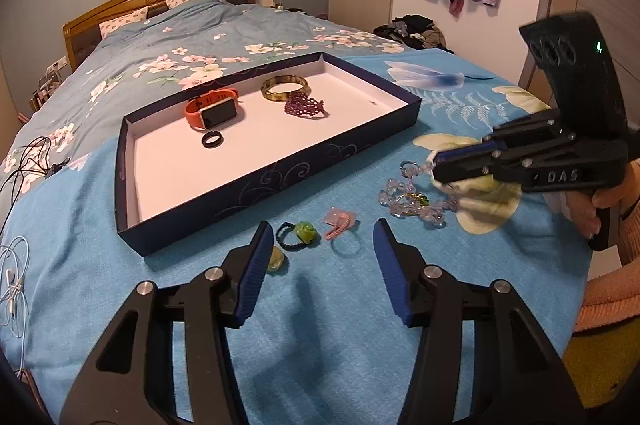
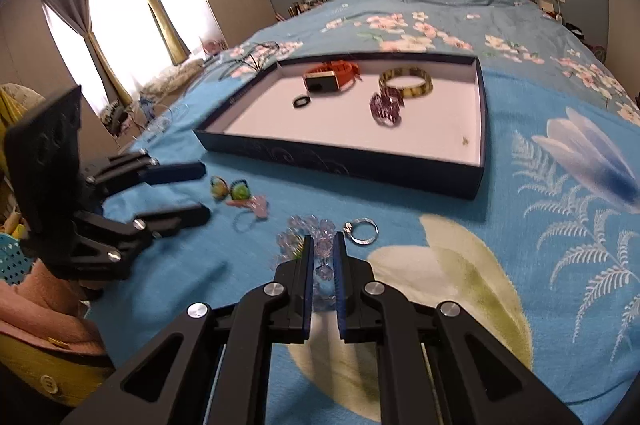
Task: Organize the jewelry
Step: 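Grasp the clear bead bracelet with the right tool and lift it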
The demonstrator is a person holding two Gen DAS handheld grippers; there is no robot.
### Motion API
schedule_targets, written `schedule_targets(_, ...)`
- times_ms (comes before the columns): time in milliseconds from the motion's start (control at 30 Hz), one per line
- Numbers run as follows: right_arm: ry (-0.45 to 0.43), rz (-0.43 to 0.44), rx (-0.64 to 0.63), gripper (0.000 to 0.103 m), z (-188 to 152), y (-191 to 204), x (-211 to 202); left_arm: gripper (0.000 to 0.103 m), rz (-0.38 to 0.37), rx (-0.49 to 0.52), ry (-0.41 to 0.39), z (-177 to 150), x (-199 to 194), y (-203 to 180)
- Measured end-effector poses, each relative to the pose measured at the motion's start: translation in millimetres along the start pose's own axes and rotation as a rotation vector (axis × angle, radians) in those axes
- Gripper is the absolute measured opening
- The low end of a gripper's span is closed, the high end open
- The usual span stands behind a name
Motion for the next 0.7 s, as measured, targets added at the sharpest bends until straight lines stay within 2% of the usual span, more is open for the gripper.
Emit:
schedule_targets(300, -0.081, 0.056, -0.012, 0.008, 19.4, 14.2, -21.3, 0.043, -0.017, 0.018, 0.021, -0.3, 5.9, -4.1)
schedule_targets(700, -0.149, 0.064, -0.024, 0.008, 36.8, 20.9, -40.2, 0.033, -0.025, 0.033, 0.045, 3.6, 17.8, -6.1)
Point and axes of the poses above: each gripper's, at about its wrist camera, not at the fingertips, and x roughly the way its jaws point, y to its left, z to its top, the point moved 4 cm from there along x, roughly the way its jaws point, and after that the axes turned 1 degree about -x, right-handed, at the moved point
